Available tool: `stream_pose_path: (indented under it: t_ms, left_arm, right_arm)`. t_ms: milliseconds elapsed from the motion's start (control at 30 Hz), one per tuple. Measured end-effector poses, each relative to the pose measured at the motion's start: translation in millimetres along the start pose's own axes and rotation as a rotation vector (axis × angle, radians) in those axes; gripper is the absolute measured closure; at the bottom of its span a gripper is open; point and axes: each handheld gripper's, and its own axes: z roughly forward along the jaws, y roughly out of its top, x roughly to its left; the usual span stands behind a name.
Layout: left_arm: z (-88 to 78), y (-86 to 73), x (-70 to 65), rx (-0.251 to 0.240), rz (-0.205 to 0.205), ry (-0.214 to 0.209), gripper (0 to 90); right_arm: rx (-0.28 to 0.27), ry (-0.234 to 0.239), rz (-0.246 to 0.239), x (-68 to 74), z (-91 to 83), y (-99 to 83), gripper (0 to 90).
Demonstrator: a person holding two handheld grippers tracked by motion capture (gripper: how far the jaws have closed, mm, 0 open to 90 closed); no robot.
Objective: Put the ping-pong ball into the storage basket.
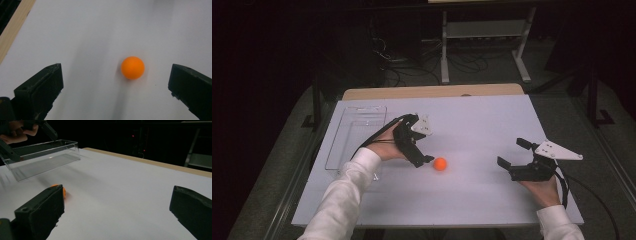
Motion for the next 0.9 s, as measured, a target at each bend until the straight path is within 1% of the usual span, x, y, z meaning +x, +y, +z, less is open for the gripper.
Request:
stream_pose_path:
  t_ms: [133, 267, 333, 533, 900]
  left_arm:
    - [4.8, 1.2, 0.1, 0.013, 0.007, -0.007, 0.0]
    - [7.4, 1.1, 0.2, 0.017, 0.004, -0.009, 0.0]
    - [12.1, 0.8, 0.3, 0.033, 0.009, -0.012, 0.0]
    - [18.6, 2.0, -0.7, 0.035, 0.014, -0.023, 0.0]
    - [24.8, 1.2, -0.8, 0.058, 0.018, -0.032, 0.0]
  right_arm:
    - [-0.002, 0.0, 0.002, -0.3, -0.3, 0.0, 0.0]
    - [-0.003, 0.0, 0.003, -0.4, -0.4, 0.0, 0.0]
    - [0.001, 0.001, 0.003, -0.1, 0.0, -0.2, 0.0]
    - [0.001, 0.004, 0.003, 0.3, 0.1, -0.2, 0.0]
    - [0.001, 0.006, 0.005, 0.0, 0.0, -0.2, 0.0]
